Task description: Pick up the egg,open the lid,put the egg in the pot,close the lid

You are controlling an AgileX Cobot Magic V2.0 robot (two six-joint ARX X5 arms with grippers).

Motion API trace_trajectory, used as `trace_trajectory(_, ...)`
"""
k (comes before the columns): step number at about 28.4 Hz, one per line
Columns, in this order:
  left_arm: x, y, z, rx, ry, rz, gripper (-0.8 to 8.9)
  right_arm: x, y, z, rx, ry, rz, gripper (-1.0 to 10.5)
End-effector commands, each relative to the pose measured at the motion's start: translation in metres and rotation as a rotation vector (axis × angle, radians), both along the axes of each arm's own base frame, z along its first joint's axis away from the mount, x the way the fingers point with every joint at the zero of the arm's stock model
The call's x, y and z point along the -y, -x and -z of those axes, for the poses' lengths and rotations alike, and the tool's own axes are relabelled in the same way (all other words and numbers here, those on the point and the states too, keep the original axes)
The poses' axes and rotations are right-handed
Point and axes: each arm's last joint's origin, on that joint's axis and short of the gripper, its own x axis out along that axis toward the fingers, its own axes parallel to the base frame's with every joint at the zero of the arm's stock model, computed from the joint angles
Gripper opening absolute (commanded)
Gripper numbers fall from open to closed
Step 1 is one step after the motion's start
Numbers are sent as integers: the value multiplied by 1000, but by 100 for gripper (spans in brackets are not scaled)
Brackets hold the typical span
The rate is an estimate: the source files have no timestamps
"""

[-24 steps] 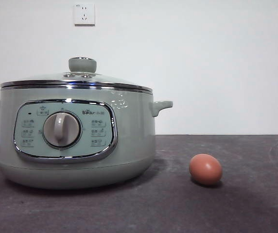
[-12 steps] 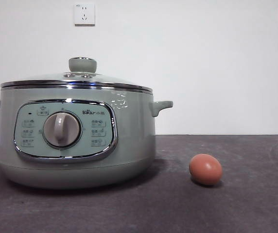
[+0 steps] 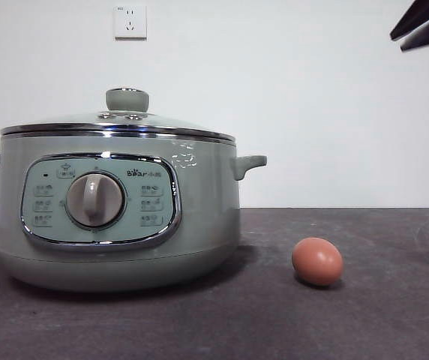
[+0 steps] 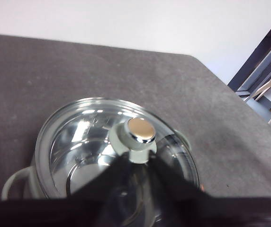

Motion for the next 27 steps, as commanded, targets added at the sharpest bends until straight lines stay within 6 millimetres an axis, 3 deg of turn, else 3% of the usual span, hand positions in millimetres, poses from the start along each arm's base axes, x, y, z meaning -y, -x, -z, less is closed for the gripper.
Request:
trace_trajectory(1,0,-2,0,3,-7,7,350,-3,-1,0,4,2,-25,463)
trace_trajectory(7,3,-4,-1,20,-7,22,347,-19,0,-1,7,71,0,454)
trace_trajectory(16,9,-5,-5,49,13,51,346,-79,-6,3,-92,382,13,437)
trace_trajectory(21,11,-4,-5,45,14,66,346,-119,-27,35,-217,493,-32,436)
trace_trajectory(27,14,-4,-5,45,14,83,346,-139,-55,91,-354,618,-37,434)
